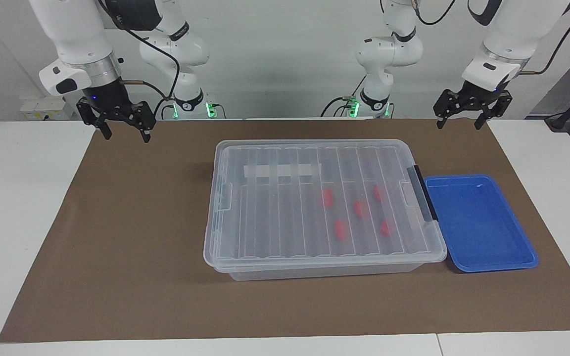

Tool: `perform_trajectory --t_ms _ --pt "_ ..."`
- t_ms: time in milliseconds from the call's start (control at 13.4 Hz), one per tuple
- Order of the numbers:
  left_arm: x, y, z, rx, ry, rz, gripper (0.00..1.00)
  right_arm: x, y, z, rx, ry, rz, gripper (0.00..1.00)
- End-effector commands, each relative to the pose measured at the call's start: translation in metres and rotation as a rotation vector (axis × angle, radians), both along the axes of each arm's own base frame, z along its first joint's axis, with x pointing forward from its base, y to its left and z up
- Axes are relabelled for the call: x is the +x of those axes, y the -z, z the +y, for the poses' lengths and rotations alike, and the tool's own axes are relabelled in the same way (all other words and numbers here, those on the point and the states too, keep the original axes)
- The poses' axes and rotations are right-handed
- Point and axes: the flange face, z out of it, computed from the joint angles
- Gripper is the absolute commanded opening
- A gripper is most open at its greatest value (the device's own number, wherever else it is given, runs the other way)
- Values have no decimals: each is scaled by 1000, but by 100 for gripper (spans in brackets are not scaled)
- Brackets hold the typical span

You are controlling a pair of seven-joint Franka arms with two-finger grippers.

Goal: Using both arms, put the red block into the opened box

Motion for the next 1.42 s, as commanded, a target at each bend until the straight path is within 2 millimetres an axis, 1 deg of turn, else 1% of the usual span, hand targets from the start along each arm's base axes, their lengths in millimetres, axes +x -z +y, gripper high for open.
perform_trajectory --t_ms 0,75,224,298,373,596,894,1043,1341 --pt "-5 -4 3 -6 -8 7 100 3 -5 -3 1 4 17 100" --pt "-5 -4 3 -6 -8 7 100 3 -6 -4 3 6 17 100" --pt "-5 -4 2 -6 -7 7 100 4 -15 2 3 -6 -3 100" --pt "-5 -4 2 -6 -7 7 100 4 -13 5 3 -11 -3 100" --pt "-5 -4 2 -6 -7 7 100 5 -7 4 7 -10 11 100" --pt "-5 -4 2 -6 -7 7 100 1 -5 3 16 -7 21 100" --pt "-5 -4 2 -6 -7 7 100 -2 -2 9 37 -14 30 100" --pt "-5 -4 3 -6 -8 7 100 -3 0 8 71 -6 29 100" --pt "-5 -4 2 -6 -7 7 100 -3 0 5 55 -27 32 100"
